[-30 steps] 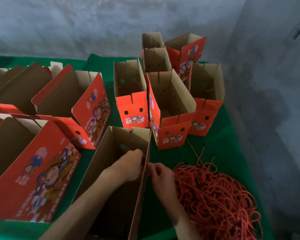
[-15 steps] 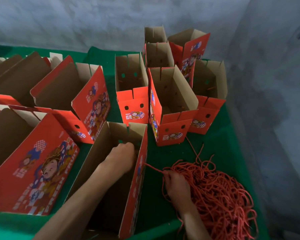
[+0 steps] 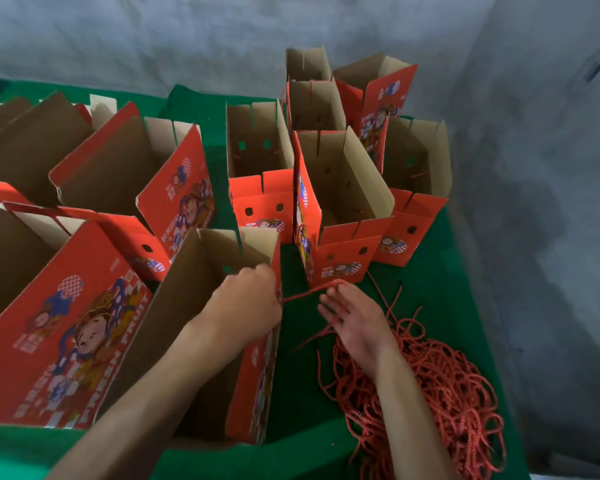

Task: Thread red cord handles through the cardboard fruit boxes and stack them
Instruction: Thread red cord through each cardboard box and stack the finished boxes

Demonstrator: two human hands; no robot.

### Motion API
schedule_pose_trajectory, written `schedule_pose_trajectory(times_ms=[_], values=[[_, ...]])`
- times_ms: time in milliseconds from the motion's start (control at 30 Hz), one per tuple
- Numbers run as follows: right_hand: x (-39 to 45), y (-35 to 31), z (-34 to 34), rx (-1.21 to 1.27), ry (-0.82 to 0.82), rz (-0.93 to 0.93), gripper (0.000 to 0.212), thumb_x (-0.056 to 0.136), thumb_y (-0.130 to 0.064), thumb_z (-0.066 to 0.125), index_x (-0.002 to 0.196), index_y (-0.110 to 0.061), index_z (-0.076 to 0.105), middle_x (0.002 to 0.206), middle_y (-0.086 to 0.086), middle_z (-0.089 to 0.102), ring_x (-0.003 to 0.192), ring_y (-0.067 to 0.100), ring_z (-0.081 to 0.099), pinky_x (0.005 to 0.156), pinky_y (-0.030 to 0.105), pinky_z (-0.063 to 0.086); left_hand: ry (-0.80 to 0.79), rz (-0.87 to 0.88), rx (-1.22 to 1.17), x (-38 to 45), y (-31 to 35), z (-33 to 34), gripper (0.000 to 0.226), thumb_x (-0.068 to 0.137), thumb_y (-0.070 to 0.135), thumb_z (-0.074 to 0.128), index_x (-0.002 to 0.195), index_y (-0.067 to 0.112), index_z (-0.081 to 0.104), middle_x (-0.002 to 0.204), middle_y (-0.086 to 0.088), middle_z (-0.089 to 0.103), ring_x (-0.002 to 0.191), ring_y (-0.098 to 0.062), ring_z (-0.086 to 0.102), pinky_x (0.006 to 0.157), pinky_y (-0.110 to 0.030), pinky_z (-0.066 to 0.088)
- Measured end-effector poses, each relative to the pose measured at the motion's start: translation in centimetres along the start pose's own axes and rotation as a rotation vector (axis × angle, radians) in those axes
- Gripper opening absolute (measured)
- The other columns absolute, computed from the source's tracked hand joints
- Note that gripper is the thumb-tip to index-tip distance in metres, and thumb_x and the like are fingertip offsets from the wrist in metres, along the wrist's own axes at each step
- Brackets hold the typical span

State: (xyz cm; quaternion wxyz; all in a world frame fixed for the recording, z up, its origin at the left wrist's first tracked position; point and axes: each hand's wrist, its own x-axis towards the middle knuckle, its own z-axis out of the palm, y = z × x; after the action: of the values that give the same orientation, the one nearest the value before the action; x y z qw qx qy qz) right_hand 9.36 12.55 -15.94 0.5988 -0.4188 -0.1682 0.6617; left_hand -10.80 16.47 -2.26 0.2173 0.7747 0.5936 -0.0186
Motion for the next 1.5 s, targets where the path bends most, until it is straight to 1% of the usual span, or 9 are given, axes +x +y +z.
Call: schedule_pose_trajectory(times_ms=[167,233,367,500,733,867,1000,1167,1500], values=[[-0.5,3.1,-1.6,-0.643,0.232,-0.005,0.04,0.099,-0.026,0.069,0.138,-0.019,0.06,0.137,-0.009,0.059,0.122,0.006,0.059,0.101,0.025,0.045,0.161,-0.025,-0.126,1.1,-0.7,0.7,0.016,0.102,0.03,0.047,0.098,0.017,0.056,0.089,0.0,0.056,0.084,-0.025,0.064,0.061,-0.029,0.042],[-1.0,5.2,-2.9,-0.911,0.272,-0.076,0.041,0.099,-0.022,0.069,0.137,-0.018,0.056,0.133,-0.009,0.05,0.125,0.008,0.048,0.107,0.029,0.039,0.004,-0.038,-0.334,1.0,-1.8,0.9,0.019,0.101,0.041,0.051,0.1,0.023,0.058,0.093,0.003,0.066,0.079,-0.015,0.067,0.06,-0.025,0.05],[-1.0,9.2,-3.4,-1.315,0.078,-0.153,0.016,0.1,-0.023,0.068,0.113,-0.014,0.072,0.111,-0.005,0.066,0.105,0.008,0.062,0.094,0.03,0.049,-0.327,-0.099,-0.575,-0.2,-4.4,1.7,0.034,0.097,0.05,0.058,0.122,0.028,0.058,0.103,0.006,0.075,0.088,-0.016,0.076,0.083,-0.037,0.062],[0.4,12.8,-3.6,-1.745,0.003,-0.052,0.033,0.104,-0.03,0.058,0.136,-0.024,0.06,0.14,0.0,0.049,0.134,0.02,0.044,0.111,0.034,0.041,-0.457,-0.102,-0.786,-1.6,-5.8,2.0,0.049,0.087,0.066,0.062,0.118,0.029,0.061,0.1,0.009,0.078,0.092,-0.014,0.076,0.078,-0.034,0.063],[0.4,12.6,-3.1,-1.966,-0.02,-0.133,0.023,0.104,-0.032,0.05,0.113,-0.02,0.066,0.124,0.001,0.055,0.119,0.022,0.049,0.107,0.035,0.036,-0.583,-0.118,-0.966,-2.0,-8.6,2.5,0.077,0.079,0.078,0.062,0.131,0.021,0.06,0.119,0.0,0.074,0.111,-0.019,0.071,0.095,-0.041,0.058],[-1.2,9.9,-0.5,-1.474,-0.097,-0.15,0.02,0.094,-0.047,0.064,0.091,-0.028,0.068,0.098,-0.016,0.068,0.099,0.003,0.061,0.097,0.028,0.044,-0.582,-0.128,-1.014,-1.6,-9.3,2.9,0.077,0.081,0.079,0.06,0.134,0.023,0.058,0.123,0.0,0.072,0.115,-0.02,0.069,0.104,-0.045,0.051],[-3.0,7.9,2.4,-0.924,-0.134,-0.116,0.022,0.09,-0.047,0.074,0.103,-0.03,0.075,0.101,-0.015,0.076,0.098,0.004,0.07,0.088,0.025,0.055,-0.554,-0.088,-1.048,-1.4,-9.2,2.9,0.073,0.086,0.077,0.056,0.129,0.019,0.064,0.122,-0.007,0.073,0.114,-0.026,0.07,0.105,-0.048,0.048],[-3.8,7.5,2.5,-0.886,-0.117,-0.191,0.013,0.097,-0.035,0.071,0.104,-0.027,0.078,0.1,-0.012,0.077,0.095,0.011,0.07,0.087,0.033,0.058,-0.495,-0.068,-1.104,-0.8,-8.7,2.9,0.072,0.084,0.073,0.059,0.124,0.013,0.068,0.119,-0.012,0.073,0.111,-0.03,0.07,0.101,-0.046,0.051],[-3.2,7.8,3.2,-0.996,-0.064,-0.324,0.015,0.099,-0.028,0.069,0.106,-0.018,0.078,0.097,-0.019,0.074,0.087,-0.007,0.067,0.074,0.007,0.047,-0.573,-0.128,-1.06,-0.2,-8.6,3.6,0.067,0.084,0.077,0.054,0.135,0.033,0.052,0.121,0.002,0.073,0.112,-0.02,0.07,0.093,-0.041,0.055]])
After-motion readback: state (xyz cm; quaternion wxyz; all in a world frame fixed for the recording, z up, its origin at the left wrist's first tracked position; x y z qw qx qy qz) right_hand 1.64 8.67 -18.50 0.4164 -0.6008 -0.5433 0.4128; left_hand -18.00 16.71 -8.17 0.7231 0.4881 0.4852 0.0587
